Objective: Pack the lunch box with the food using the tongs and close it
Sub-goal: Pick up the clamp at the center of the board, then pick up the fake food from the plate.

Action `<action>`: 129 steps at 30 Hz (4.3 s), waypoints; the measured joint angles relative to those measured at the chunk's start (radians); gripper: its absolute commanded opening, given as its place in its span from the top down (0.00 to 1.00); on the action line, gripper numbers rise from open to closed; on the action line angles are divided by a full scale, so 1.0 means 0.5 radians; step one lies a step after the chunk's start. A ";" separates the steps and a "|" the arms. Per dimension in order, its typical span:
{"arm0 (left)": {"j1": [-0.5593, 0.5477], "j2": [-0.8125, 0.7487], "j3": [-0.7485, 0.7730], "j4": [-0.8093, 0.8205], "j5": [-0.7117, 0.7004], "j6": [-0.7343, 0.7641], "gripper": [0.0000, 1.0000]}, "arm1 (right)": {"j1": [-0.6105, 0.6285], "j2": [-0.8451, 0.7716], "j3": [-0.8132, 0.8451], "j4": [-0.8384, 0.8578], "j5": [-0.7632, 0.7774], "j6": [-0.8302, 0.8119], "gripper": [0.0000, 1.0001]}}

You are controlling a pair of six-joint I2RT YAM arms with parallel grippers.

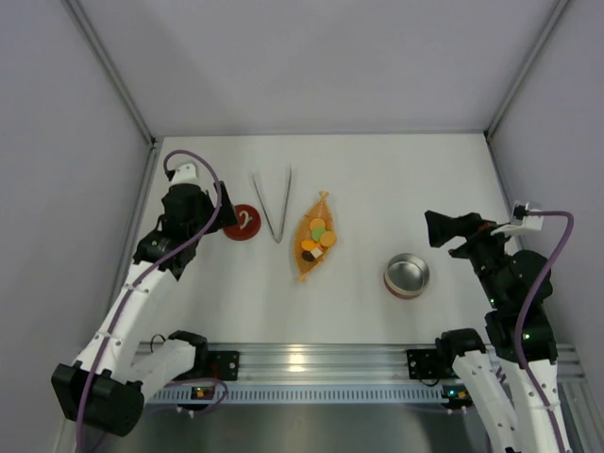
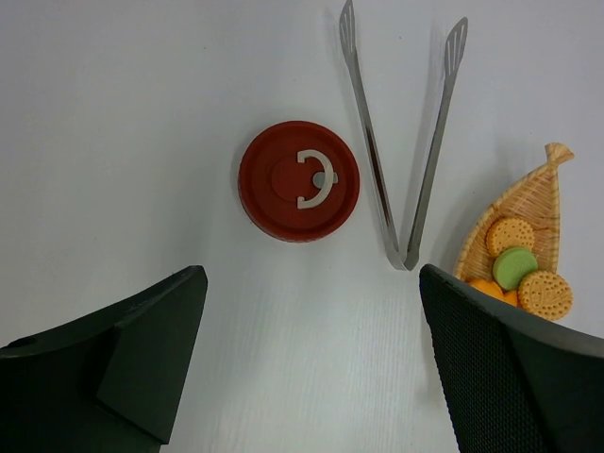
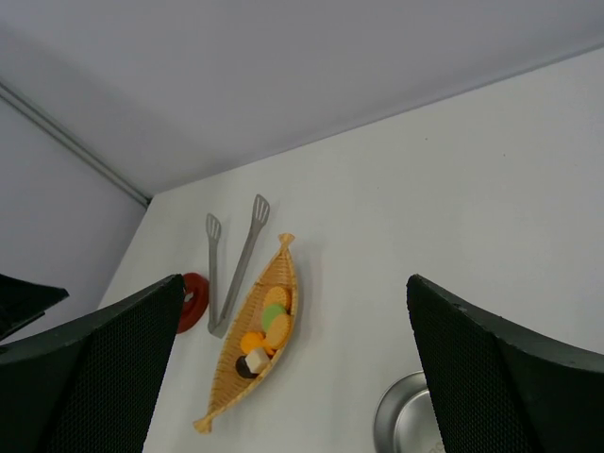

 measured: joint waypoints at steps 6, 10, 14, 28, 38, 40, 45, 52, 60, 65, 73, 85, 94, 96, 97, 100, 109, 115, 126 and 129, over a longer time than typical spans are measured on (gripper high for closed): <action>0.000 0.150 0.064 -0.003 0.053 -0.076 0.01 | 0.000 0.000 0.000 0.000 0.000 -0.002 0.01; -0.020 0.350 0.204 0.006 0.084 -0.155 0.01 | 0.000 0.001 0.000 0.000 -0.022 -0.001 0.01; -0.189 0.636 0.392 0.025 0.018 -0.218 0.01 | 0.000 0.013 0.000 0.000 -0.066 0.000 0.01; -0.434 1.671 0.939 0.084 -0.270 -0.304 0.01 | 0.000 -0.052 0.098 -0.161 -0.092 -0.017 0.01; -0.433 1.882 1.029 0.084 -0.280 -0.246 0.01 | 0.000 -0.070 0.107 -0.217 -0.087 -0.040 0.01; -0.429 1.915 1.029 0.083 -0.278 -0.245 0.01 | 0.000 -0.070 0.107 -0.222 -0.085 -0.046 0.01; -0.417 1.986 1.029 0.086 -0.256 -0.246 0.01 | 0.000 -0.070 0.107 -0.255 -0.072 -0.054 0.01; -0.404 2.090 1.025 0.107 -0.186 -0.246 0.01 | 0.000 -0.070 0.107 -0.271 -0.067 -0.056 0.01; -0.404 2.163 1.025 0.184 -0.144 -0.223 0.03 | 0.000 -0.070 0.107 -0.275 -0.066 -0.069 0.00; -0.397 2.163 1.025 0.182 -0.161 -0.235 0.21 | 0.000 -0.070 0.107 -0.278 -0.066 -0.069 0.00; -0.384 2.164 1.025 0.179 -0.165 -0.259 0.52 | 0.000 -0.069 0.107 -0.285 -0.066 -0.070 0.01; -0.395 1.961 1.025 0.003 -0.113 -0.251 0.56 | 0.000 -0.069 0.107 -0.284 -0.073 -0.068 0.01; -0.469 1.552 1.047 -0.099 -0.165 -0.200 0.47 | 0.000 -0.066 0.103 -0.282 -0.077 -0.052 0.00; -0.495 1.501 1.047 -0.124 -0.168 -0.187 0.47 | 0.000 -0.066 0.101 -0.282 -0.081 -0.050 0.00; -0.506 1.479 1.047 -0.134 -0.168 -0.182 0.48 | 0.000 -0.066 0.099 -0.281 -0.082 -0.050 0.01; -0.548 1.401 1.046 -0.185 -0.163 -0.159 0.51 | 0.000 -0.065 0.080 -0.274 -0.082 -0.049 0.01; -0.757 1.109 1.042 -0.401 -0.084 -0.090 0.57 | 0.000 -0.055 0.047 -0.269 -0.083 -0.047 0.00; -0.936 0.906 0.916 -0.494 -0.008 -0.091 0.57 | 0.000 -0.052 0.037 -0.266 -0.084 -0.046 0.01; -1.327 0.790 0.728 -0.642 0.037 -0.143 0.56 | 0.000 -0.035 0.019 -0.259 -0.090 -0.023 0.00; -1.382 0.790 0.699 -0.669 0.039 -0.158 0.54 | 0.000 -0.029 0.013 -0.258 -0.090 -0.015 0.01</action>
